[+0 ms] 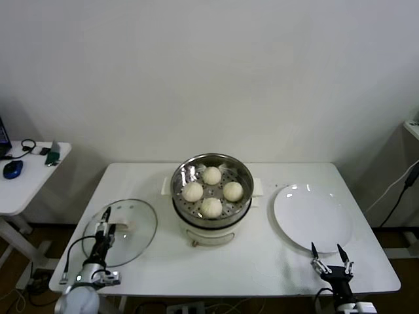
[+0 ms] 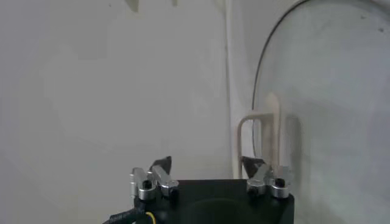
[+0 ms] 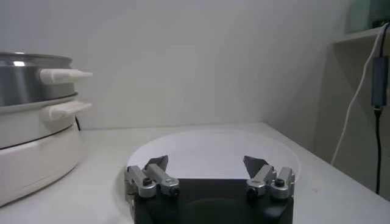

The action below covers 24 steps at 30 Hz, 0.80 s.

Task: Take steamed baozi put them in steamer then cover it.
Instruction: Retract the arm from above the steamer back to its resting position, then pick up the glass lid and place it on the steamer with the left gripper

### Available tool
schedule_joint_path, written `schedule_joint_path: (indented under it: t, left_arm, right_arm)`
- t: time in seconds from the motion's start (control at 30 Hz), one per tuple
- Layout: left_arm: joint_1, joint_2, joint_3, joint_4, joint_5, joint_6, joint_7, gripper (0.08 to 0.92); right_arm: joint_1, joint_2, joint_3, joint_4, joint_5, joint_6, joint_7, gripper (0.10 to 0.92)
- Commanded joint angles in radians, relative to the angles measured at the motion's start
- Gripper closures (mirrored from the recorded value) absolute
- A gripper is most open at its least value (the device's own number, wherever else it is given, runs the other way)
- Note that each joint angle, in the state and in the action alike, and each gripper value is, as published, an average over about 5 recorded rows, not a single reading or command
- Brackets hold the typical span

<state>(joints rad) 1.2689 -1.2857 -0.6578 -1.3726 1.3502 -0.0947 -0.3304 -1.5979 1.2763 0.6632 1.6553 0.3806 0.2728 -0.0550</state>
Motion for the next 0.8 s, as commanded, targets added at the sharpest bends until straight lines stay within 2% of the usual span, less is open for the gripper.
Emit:
schedule_joint_path:
  t: [0.03,0.57,0.67,0.8]
  left_arm:
    - [-0.022,-0.005,0.009,0.03,0.0,0.005,-0.003,0.32]
    - [-0.034,-0.006,0.012,0.052,-0.016,0.041,-0.027,0.787]
    - [-0.028,-0.001,0.013,-0.006,-0.055,0.056,-0.015,0.851]
    - [-0.005,0.035,0.016,-0.165,-0.15,0.096,0.053,0.867]
  right_arm:
    - [0.001,0.005,0.0,0.002,-0.006,0.002,0.001,0.203]
    - [0.002,0.01,0.002,0.003,-0.016,0.007,-0.001,0.203]
    - [0.002,0.011,0.005,0.005,-0.021,0.007,0.0,0.203]
    - [0.002,0.011,0.011,0.009,-0.03,0.006,0.004,0.203]
